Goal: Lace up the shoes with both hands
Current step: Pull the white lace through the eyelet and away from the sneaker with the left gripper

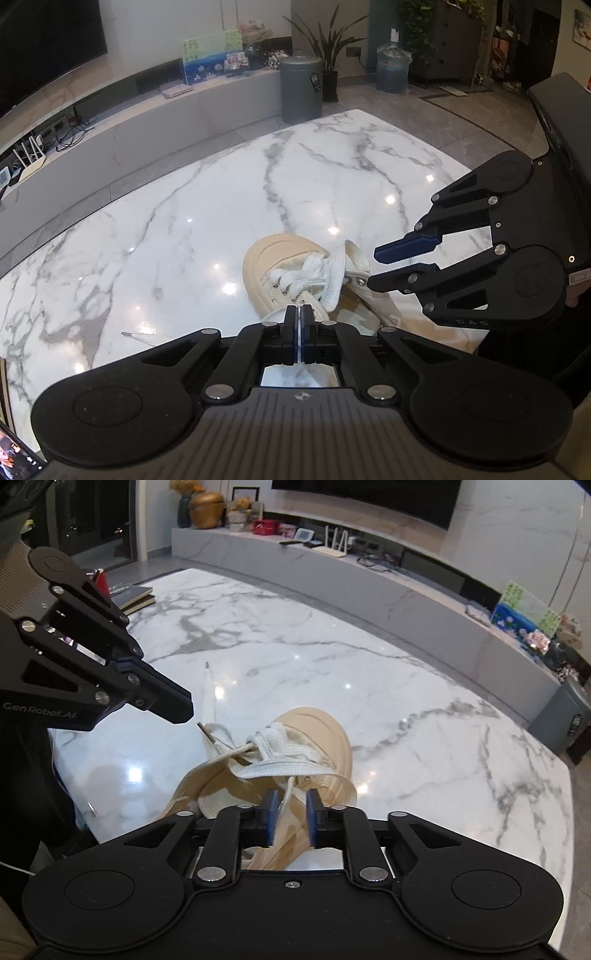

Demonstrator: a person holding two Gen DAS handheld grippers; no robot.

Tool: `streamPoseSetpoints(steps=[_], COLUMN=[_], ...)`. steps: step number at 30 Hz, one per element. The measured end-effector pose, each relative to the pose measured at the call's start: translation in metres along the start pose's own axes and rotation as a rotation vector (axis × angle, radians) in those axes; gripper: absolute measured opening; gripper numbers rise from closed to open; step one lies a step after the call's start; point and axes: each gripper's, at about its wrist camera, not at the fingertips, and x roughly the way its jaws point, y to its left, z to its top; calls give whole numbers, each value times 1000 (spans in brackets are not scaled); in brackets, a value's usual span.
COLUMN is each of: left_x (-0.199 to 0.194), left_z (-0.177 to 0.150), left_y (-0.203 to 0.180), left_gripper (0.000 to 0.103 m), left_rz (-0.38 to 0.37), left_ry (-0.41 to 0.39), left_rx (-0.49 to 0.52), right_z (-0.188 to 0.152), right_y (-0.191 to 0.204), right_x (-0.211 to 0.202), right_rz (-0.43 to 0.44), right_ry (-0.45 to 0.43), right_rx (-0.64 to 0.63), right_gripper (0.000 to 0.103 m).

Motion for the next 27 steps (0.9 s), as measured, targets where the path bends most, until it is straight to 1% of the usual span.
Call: streamPoseSetpoints(steps=[3, 7, 9, 10, 13, 16, 18, 19, 23, 27], left_x=[0, 0, 0, -1, -2, 1, 5, 7, 18, 29], left_z=[-1, -2, -3, -4, -7, -11, -13, -13, -12, -8], left_y=[-3, -6, -9, -11, -20, -28, -34, -37, -44, -47], left_gripper=[1, 8, 10, 12, 14, 15, 17, 19, 21, 21], left_rz=[8, 19, 30, 34, 40, 42, 49, 57, 98, 109], left_ry=[14, 33, 46, 52, 74, 99, 110, 111, 108, 129], left_rx=[22, 52, 90, 116, 218, 335, 416, 454, 576, 674], right_z=[-3, -7, -8, -9, -9, -10, -10, -11, -12, -13], right_y=[1, 1, 3, 4, 7, 8, 7, 7, 7, 5], right_x=[-5, -10, -12, -14, -17, -21, -22, -22, -19, -16], right_rz=[-1, -9, -7, -3, 7, 19, 24, 26, 41, 53], right_ry=[3, 6, 7, 8, 9, 2, -2, -3, -3, -2], right_rx=[8, 19, 17, 13, 5, 24, 36, 39, 48, 49], right_gripper=[17, 17, 18, 18, 18, 18, 22, 27, 28, 28])
